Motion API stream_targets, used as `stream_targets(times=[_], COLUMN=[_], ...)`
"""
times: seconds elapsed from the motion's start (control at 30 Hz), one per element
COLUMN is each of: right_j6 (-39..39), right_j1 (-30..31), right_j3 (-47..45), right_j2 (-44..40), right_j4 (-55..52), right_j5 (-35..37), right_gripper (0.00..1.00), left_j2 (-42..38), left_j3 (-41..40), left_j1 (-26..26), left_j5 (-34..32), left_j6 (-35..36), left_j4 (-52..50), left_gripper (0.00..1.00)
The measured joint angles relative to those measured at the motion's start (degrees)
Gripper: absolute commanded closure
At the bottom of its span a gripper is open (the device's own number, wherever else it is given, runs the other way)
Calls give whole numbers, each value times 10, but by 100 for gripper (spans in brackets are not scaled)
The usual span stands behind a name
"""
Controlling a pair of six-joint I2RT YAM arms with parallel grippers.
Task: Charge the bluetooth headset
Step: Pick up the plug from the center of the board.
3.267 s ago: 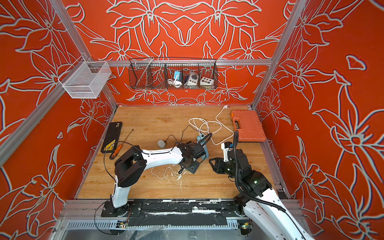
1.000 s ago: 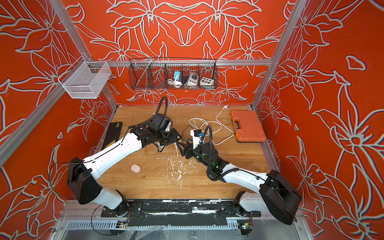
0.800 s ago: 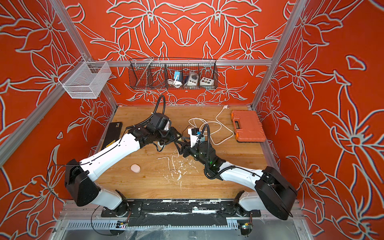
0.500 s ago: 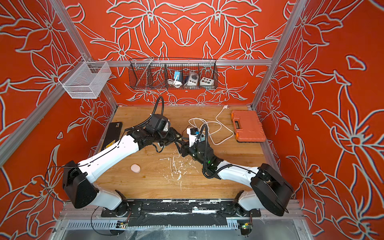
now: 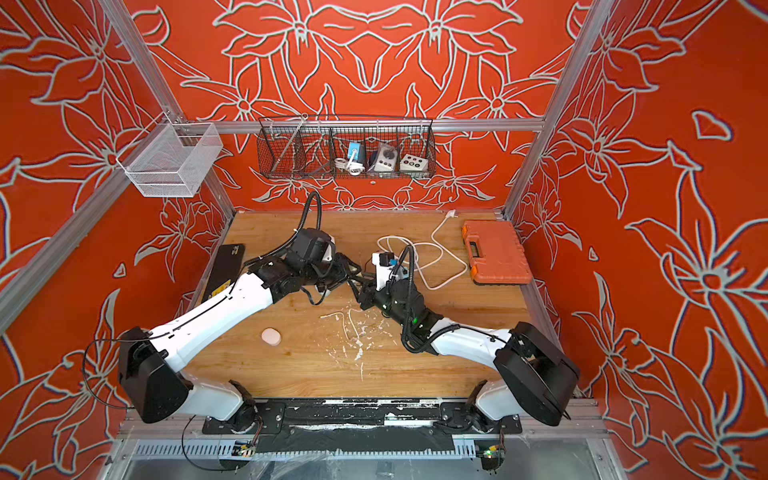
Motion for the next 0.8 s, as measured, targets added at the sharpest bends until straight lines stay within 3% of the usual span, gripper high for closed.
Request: stream_targets(times=[0.27, 0.43, 0.53, 0.63, 0.8], right_j6=[6, 21, 22, 20, 20], right_j1=[0, 0, 0, 0, -5], right_j3=[0, 0, 3, 9, 9], right_j2=[3, 4, 4, 3, -12], right_j4=[-3, 0, -3, -13, -51], right_j5=[-5, -6, -6, -6, -5], right_gripper=[66, 78, 81, 82, 82], left_j2=[-1, -9, -15, -21, -57], left_j3=[-7, -17, -20, -20, -28], left_j1=[0, 0, 0, 0, -2], left_j5=[3, 3, 0, -1, -12], left_j6=[-6, -6, -4, 4, 44], left_j4=[4, 19, 18, 16, 8], left_gripper=[69, 67, 54, 34, 23])
